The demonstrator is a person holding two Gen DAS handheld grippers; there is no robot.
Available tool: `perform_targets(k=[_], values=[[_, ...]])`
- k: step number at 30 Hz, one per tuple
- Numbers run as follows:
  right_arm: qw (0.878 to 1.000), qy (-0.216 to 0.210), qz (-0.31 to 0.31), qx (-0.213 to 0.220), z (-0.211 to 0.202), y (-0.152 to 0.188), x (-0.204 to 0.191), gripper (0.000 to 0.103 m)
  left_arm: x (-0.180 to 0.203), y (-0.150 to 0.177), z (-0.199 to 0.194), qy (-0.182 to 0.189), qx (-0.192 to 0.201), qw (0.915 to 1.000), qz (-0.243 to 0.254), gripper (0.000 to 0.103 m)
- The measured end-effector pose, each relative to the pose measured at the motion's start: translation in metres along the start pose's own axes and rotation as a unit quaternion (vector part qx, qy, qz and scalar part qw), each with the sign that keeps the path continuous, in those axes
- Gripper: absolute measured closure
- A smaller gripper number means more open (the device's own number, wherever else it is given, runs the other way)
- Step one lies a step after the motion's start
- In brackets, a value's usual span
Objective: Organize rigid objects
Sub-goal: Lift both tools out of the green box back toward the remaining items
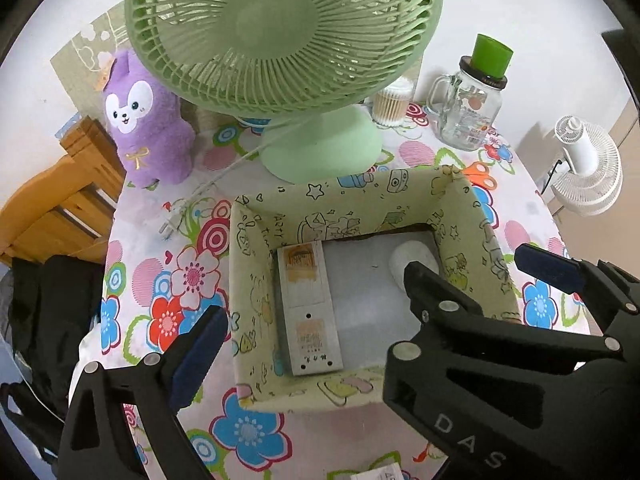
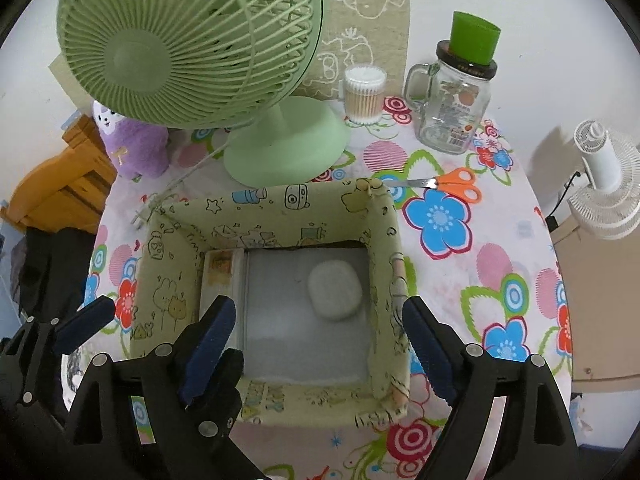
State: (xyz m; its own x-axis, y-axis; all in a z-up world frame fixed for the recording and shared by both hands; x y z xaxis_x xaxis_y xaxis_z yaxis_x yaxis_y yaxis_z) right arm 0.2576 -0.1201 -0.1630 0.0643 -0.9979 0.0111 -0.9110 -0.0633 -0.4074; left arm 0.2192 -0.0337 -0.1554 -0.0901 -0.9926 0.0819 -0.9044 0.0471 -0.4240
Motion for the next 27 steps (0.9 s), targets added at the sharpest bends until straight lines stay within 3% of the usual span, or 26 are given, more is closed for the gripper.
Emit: perform_targets(k=[27], values=[[0.999,0.012,-0.004,0.040,-0.066,0.028,0.012,0.011,0.014,0.025,-0.059,-0.003,0.036,0.9993,0.008,0.003]])
Point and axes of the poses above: each gripper's, at about its wrist camera, not at the fingertips, and z roughly the way its jaws point, x to its right, y to its underside, the point moved 8 cm from there along z, roughly the way its jaws point, and after that the axes turned 7 degrees about y, right-handed, at the moved point
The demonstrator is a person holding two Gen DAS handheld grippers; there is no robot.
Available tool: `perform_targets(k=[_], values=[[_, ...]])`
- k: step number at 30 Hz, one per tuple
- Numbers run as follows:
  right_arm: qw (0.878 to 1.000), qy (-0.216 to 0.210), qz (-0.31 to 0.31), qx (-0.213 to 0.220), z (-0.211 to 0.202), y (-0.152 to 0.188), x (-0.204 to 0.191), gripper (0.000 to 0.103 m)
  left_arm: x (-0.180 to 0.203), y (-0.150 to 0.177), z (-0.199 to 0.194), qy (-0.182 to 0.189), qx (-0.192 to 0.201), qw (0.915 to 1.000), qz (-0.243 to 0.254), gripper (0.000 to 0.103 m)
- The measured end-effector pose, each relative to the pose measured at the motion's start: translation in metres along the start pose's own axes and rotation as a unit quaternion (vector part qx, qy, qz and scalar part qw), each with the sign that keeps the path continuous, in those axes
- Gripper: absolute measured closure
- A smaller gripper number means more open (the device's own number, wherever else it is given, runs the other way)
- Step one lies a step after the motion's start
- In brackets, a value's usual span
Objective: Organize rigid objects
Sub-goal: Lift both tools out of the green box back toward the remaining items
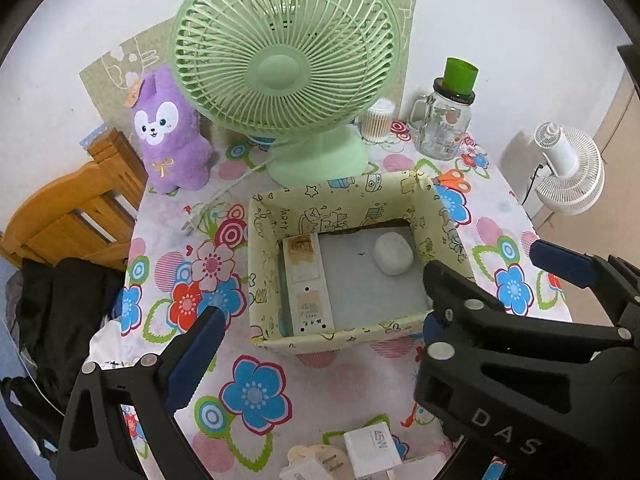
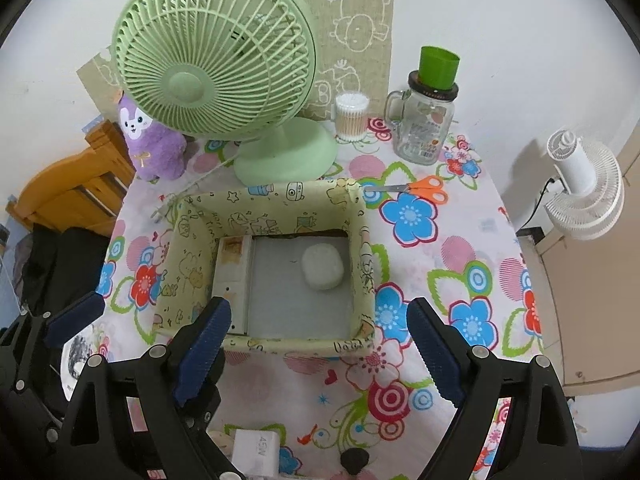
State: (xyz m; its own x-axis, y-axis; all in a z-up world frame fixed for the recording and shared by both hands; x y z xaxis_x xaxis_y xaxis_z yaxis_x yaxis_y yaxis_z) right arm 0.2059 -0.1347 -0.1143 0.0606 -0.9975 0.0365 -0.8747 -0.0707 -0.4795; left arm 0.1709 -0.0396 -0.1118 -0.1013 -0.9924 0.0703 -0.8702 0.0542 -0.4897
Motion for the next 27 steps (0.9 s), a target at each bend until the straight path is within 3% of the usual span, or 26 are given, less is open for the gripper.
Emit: perform_targets(k=[27], values=[[0.999,-0.008,-0.011,0.030,-0.056,0.031,0.012,0.012,0.006,0.032,-0.048,0.000,0.021,0.9997,-0.009,0.003]])
Point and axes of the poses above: each gripper's, at about its wrist camera, not at the fingertips, and z roughly the way its jaws point, x to its right, y to its underside, the point moved 8 cm from there along z, roughly the way its jaws point, and after that the axes turned 7 degrees about y, right-handed, at the moved point
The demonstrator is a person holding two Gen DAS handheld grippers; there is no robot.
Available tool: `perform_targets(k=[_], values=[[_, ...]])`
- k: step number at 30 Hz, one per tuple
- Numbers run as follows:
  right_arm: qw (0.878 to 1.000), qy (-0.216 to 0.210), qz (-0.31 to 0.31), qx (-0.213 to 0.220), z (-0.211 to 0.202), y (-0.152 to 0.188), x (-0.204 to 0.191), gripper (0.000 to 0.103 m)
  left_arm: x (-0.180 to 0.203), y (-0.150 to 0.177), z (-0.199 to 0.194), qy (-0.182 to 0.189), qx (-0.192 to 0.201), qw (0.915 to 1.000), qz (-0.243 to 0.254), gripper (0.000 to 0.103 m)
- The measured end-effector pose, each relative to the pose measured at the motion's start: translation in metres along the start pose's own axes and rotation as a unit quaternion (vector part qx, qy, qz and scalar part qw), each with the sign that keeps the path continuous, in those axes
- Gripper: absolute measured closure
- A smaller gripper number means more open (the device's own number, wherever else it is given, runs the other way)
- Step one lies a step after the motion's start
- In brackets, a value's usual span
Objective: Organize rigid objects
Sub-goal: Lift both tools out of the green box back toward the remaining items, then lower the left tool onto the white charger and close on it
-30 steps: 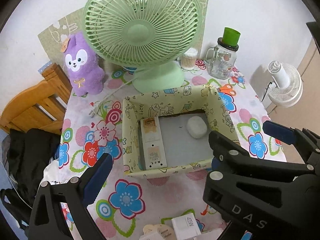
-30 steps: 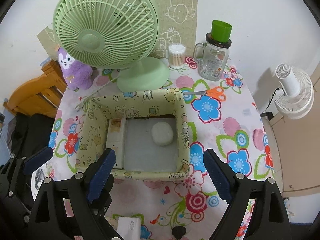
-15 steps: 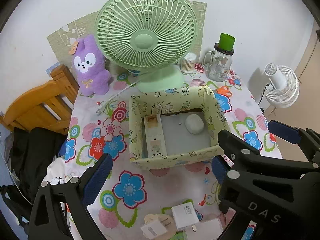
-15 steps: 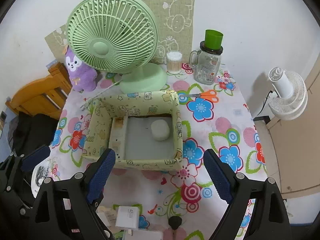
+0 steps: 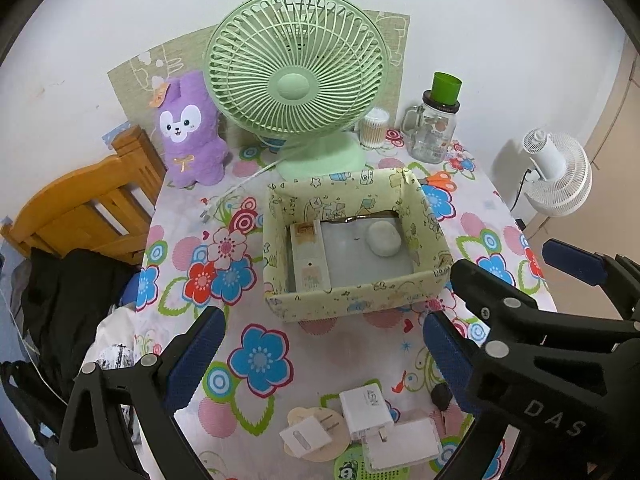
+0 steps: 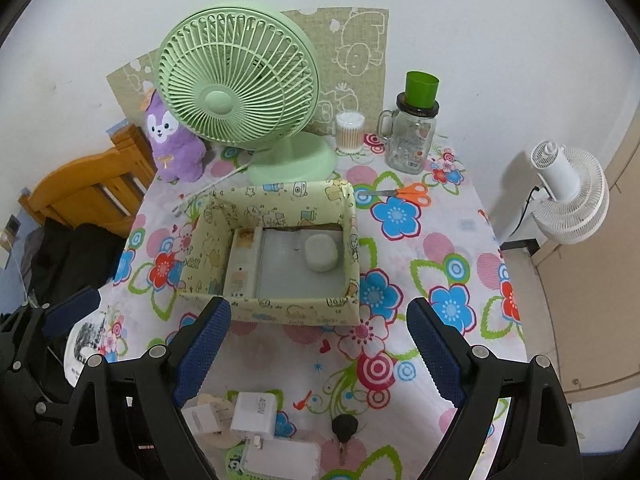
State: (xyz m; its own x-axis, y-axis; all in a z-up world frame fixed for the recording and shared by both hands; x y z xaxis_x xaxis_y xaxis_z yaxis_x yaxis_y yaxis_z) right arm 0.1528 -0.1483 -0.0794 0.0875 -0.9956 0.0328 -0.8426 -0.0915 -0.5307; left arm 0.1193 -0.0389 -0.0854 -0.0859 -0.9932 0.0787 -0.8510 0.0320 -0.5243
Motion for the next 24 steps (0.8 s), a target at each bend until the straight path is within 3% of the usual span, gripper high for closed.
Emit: perform_targets(k=[24], values=[[0.999,-0.016,-0.021,-0.019,-0.001,0.054,0.002,0.012,-0.011,0.059,0.006,0.002,-0.030,0.9994,-0.019,0.003]])
Point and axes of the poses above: each gripper's, at about its wrist camera, not at the fingertips, and z roughly the way its jaws point, x to its right, y to its underside, the point moved 8 cm from there along z, roughly the way its jaws point, and after that the axes turned 7 degrees about y, right-handed, at the moved point
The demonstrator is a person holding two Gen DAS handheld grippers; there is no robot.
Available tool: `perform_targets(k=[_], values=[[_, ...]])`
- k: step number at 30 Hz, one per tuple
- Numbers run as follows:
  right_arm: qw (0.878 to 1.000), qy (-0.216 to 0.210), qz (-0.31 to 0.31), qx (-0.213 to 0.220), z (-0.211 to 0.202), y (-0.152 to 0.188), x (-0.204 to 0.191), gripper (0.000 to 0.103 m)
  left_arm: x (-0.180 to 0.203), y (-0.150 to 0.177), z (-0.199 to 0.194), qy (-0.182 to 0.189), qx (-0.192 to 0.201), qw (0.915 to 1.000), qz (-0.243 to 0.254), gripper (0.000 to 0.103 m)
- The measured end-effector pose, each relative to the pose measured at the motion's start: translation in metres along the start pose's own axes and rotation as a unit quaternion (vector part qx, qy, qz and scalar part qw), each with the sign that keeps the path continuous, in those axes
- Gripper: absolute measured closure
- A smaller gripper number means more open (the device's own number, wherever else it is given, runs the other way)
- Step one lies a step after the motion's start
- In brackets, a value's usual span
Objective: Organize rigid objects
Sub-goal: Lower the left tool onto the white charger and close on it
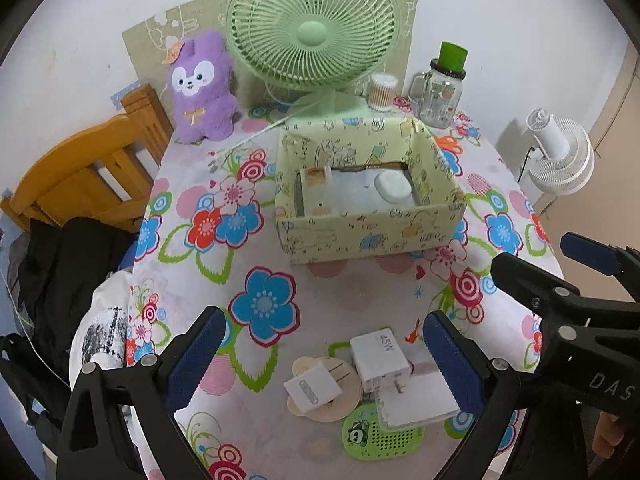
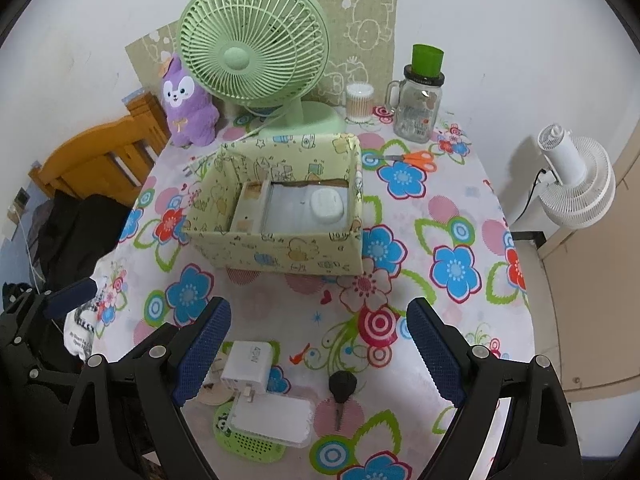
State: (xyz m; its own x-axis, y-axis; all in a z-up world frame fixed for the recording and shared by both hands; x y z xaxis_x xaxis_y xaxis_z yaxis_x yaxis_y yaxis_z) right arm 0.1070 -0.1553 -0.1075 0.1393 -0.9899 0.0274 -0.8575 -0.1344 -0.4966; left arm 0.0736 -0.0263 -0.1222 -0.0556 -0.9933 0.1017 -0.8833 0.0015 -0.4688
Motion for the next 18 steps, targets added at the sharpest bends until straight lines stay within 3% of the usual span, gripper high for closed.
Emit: perform_targets(k=[18], values=[[0.999,0.018,0.007,-0.033,0.034,0.040,0.007,0.012,0.007,0.035,0.042,0.008,-0.051,0.9986,-0.013,0.003]])
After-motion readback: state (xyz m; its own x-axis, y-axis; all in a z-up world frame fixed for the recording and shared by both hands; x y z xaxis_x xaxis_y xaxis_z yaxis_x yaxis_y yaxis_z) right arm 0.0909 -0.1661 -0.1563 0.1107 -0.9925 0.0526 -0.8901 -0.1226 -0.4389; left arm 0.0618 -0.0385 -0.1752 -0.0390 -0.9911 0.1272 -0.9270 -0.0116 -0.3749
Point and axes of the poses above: each gripper's, at about its wrist camera, not at the fingertips, and z roughly the way its jaws point, x to its right, y to its underside, the point moved 8 cm from there along z, roughly the way its jaws point, and after that the axes turned 7 degrees about y, right-handed, at the moved point
